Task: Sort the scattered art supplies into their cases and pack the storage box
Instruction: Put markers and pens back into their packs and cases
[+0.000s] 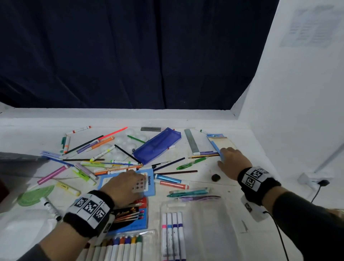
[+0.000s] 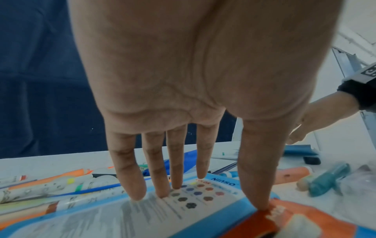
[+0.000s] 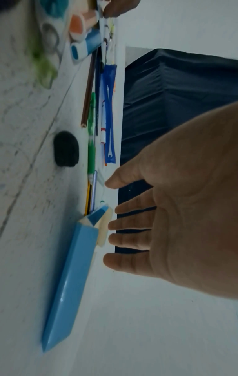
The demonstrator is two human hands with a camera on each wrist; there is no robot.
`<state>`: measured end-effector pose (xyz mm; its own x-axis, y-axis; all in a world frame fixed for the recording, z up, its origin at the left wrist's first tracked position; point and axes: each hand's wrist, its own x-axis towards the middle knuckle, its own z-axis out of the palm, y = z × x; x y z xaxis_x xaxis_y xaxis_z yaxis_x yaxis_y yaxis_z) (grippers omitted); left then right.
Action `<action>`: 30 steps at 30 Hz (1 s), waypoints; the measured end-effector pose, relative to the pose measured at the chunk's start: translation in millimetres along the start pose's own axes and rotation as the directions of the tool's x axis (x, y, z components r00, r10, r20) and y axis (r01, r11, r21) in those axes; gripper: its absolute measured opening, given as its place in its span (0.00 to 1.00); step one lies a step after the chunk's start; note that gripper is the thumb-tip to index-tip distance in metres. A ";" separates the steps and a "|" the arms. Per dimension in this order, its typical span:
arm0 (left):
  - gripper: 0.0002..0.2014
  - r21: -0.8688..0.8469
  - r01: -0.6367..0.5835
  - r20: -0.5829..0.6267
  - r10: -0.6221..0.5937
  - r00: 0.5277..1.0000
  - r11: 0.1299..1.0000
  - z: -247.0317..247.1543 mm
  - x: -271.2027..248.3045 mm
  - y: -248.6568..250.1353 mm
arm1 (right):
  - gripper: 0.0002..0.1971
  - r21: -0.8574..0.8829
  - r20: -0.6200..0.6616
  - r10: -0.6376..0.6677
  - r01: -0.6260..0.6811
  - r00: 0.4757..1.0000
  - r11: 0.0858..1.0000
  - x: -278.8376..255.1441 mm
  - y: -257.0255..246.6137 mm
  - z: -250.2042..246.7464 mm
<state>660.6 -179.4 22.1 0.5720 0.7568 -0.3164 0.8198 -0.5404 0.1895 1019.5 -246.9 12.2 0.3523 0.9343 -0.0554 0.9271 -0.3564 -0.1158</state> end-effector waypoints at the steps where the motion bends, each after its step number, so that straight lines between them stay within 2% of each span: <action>1: 0.22 0.006 -0.008 0.008 0.008 1.000 1.000 1.3 1.9 -2.0 | 0.17 -0.023 0.024 0.015 -0.015 1.000 1.000 4.0 0.9 0.8; 8: 0.37 0.047 -0.028 0.045 0.026 0.999 0.998 0.5 22.7 -17.4 | 0.12 -0.064 0.100 0.102 -0.096 0.990 0.993 11.8 8.5 6.5; 12: 0.47 0.100 -0.041 0.113 0.029 0.993 0.994 -7.4 35.5 -23.0 | 0.08 0.043 0.096 0.118 -0.122 0.988 0.992 7.9 8.3 3.4; 15: 0.51 0.097 -0.032 0.136 0.019 0.991 0.995 -11.4 41.9 -24.9 | 0.03 0.169 0.039 0.106 -0.111 0.994 0.979 -1.3 0.1 -3.7; 17: 0.51 0.092 -0.011 0.130 -0.001 0.992 0.996 -14.1 44.0 -23.6 | 0.07 0.248 -0.018 0.087 -0.080 0.996 0.965 -10.6 -11.9 -10.2; 22: 0.42 0.090 0.019 0.074 -0.026 0.997 0.996 -19.9 43.7 -19.8 | 0.04 0.479 -0.111 0.004 0.050 0.994 0.876 -38.3 -55.6 -18.0; 27: 0.37 0.128 0.018 -0.081 -0.008 0.997 0.992 -27.6 31.3 -16.2 | 0.04 0.558 -0.097 -0.078 0.119 0.992 0.821 -57.1 -96.8 -8.4; 30: 0.28 0.083 -0.024 -0.177 0.039 0.983 0.996 -30.1 14.5 -14.7 | 0.06 0.614 -0.059 -0.117 0.128 0.991 0.779 -64.3 -114.6 -2.1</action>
<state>657.7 -149.4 42.8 0.5990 0.7885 -0.1396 0.8007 -0.5872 0.1189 890.9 -266.0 31.1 0.2484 0.9685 0.0168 0.6885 -0.1643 -0.7064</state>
